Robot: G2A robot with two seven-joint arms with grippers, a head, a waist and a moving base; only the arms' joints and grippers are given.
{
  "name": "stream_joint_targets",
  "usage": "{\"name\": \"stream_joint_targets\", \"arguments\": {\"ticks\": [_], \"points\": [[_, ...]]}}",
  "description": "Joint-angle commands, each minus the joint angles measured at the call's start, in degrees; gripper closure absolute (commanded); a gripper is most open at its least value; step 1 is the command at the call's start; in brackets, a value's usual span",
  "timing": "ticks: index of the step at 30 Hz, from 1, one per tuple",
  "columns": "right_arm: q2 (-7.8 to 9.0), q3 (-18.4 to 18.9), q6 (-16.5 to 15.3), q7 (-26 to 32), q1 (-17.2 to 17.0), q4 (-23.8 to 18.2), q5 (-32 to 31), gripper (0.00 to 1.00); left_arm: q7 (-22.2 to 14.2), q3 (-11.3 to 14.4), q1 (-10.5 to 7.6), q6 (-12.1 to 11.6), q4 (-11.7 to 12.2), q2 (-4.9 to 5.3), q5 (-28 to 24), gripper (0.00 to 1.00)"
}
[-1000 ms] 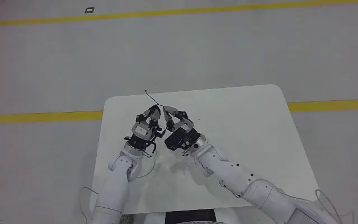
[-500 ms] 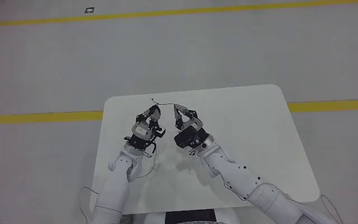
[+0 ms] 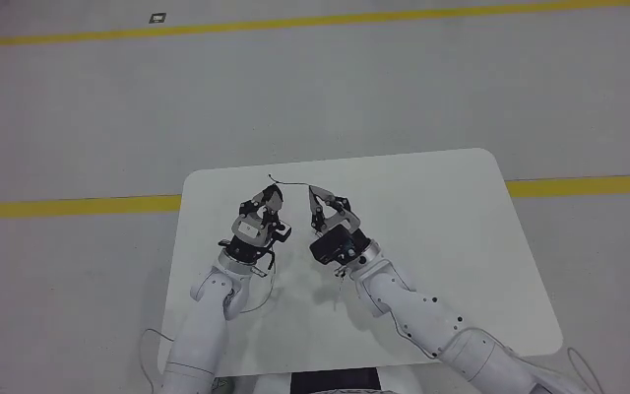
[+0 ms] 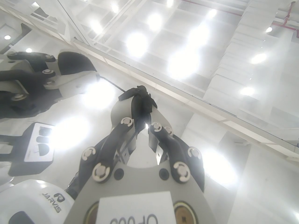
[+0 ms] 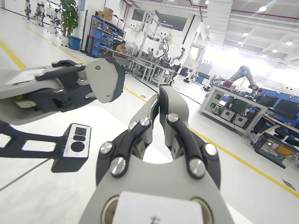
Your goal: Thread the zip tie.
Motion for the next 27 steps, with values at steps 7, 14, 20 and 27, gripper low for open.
{"name": "stream_joint_targets", "arguments": {"ticks": [7, 14, 20, 27], "points": [[0.0, -0.02, 0.0, -0.02, 0.01, 0.01, 0.0, 1.0, 0.0, 0.0, 0.0, 0.0, 0.0, 0.0, 0.0, 1.0], [0.16, 0.87, -0.3, 0.43, -0.27, 0.01, 0.0, 1.0, 0.0, 0.0, 0.0, 0.0, 0.0, 0.0, 0.0, 1.0], [0.67, 2.26, -0.11, 0.79, -1.35, -0.64, 0.0, 1.0, 0.0, 0.0, 0.0, 0.0, 0.0, 0.0, 0.0, 1.0], [0.99, 2.79, -0.06, 1.19, -2.04, -1.33, 0.0, 1.0, 0.0, 0.0, 0.0, 0.0, 0.0, 0.0, 0.0, 1.0]]}}
